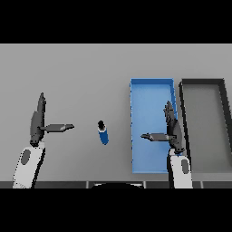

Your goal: Pick up the blue pipe and place it into the blue bin.

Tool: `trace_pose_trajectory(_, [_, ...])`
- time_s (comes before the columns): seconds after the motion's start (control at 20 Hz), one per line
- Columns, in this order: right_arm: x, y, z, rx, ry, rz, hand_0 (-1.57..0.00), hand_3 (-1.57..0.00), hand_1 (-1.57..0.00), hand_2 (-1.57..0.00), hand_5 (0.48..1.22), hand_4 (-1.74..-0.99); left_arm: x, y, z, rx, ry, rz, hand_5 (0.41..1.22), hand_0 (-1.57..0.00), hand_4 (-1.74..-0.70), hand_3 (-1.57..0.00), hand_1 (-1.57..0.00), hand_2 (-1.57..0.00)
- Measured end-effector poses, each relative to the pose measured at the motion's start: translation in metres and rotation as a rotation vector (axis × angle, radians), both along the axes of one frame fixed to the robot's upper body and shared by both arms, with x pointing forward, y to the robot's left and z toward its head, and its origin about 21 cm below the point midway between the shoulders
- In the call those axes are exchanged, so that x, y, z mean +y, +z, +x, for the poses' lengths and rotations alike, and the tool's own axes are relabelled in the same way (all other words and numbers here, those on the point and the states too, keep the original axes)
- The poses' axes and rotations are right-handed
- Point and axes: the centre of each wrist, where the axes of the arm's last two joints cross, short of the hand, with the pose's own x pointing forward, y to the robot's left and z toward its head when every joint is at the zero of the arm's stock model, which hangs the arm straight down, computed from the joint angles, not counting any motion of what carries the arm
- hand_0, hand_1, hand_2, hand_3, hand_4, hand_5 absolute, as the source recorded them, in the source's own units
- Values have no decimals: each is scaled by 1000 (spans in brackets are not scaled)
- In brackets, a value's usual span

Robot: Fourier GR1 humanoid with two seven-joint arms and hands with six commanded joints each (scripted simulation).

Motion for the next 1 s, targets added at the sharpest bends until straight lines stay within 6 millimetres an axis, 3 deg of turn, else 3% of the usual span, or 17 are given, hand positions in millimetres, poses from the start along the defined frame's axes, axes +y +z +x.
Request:
trace_pose_trajectory(0.3, [5, 2, -2, -12, 1, 0, 1, 1, 1, 1, 617, -1225, 1, 0, -4, -12, -4, 7, 591, 1, -1074, 1, 1, 1])
trace_pose_trajectory(0.4, [-4, 6, -18, -92, 98, -155, 1, 1, 1, 1, 618, -1225, 25, 14, -7, -1, -273, 119, 589, 1, -1074, 1, 1, 1])
trace_pose_trajectory(0.6, [-4, 12, -28, -78, 136, -249, 1, 1, 1, 1, 614, -1203, 36, 18, -8, 30, -403, 156, 596, 1, -1080, 1, 1, 1])
trace_pose_trajectory(0.75, [-3, 12, -29, -59, 130, -277, 1, 1, 1, 1, 597, -1185, 35, 22, -9, 36, -450, 144, 605, 1, -1086, 1, 1, 1])
trace_pose_trajectory(1.0, [-5, 15, -29, -104, 154, -283, 1, 1, 1, 1, 609, -1201, 19, 19, -26, 49, -645, 131, 534, 1, -1111, 1, 1, 1])
